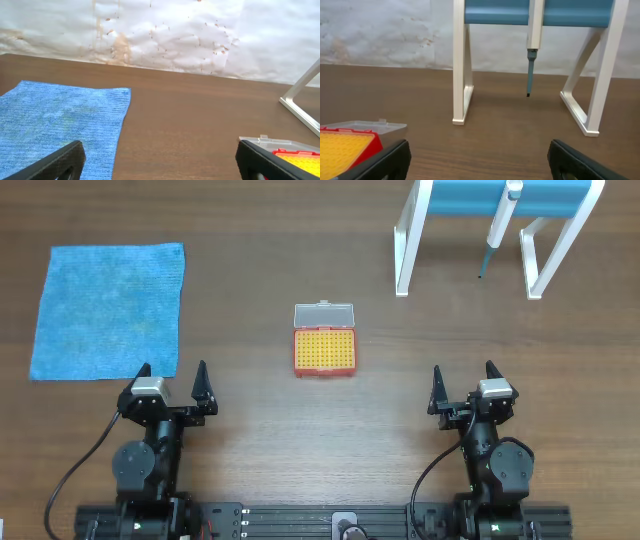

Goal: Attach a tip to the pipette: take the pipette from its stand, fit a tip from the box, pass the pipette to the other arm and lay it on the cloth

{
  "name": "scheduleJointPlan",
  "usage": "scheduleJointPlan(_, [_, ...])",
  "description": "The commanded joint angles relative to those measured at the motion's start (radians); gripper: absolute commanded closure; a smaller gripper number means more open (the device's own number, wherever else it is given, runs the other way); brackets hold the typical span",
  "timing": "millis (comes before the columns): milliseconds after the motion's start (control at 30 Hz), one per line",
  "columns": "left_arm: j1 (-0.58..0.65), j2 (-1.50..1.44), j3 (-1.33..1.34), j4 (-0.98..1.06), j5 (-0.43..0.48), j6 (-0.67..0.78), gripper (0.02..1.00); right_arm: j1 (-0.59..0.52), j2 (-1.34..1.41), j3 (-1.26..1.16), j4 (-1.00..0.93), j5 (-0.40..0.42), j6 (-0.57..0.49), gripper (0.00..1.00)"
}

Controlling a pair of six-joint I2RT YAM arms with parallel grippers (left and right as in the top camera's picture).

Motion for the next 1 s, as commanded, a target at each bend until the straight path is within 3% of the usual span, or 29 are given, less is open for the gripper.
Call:
scheduleJointPlan(33, [-0.003, -0.012, -0.002, -0.005, -0.009, 0.016, 0.047, -0.021, 0.026, 0.018, -0.002, 0.118, 0.005, 0.121])
scheduleJointPlan(100, [-0.003, -0.012, -0.002, -0.005, -0.009, 0.016, 0.047, -0.043, 0.069, 0.046, 0.006, 0.150, 0.005, 0.121])
scheduleJointPlan(333, [-0.003, -0.012, -0.002, -0.005, -0.009, 0.016, 0.047, -0.074, 0.427, 0.200, 0.229, 0.150, 0.004, 0.121])
scheduleJointPlan(600, [-0.003, -0.012, -0.002, -0.005, -0.009, 0.016, 0.047, -0.074, 0.948, 0.308, 0.689, 0.150, -0.079, 0.121])
scheduleJointPlan(1000, [-0.003, -0.012, -0.002, -0.005, -0.009, 0.016, 0.047, -0.149, 1.383, 0.650, 0.701, 0.148, -0.079, 0.121])
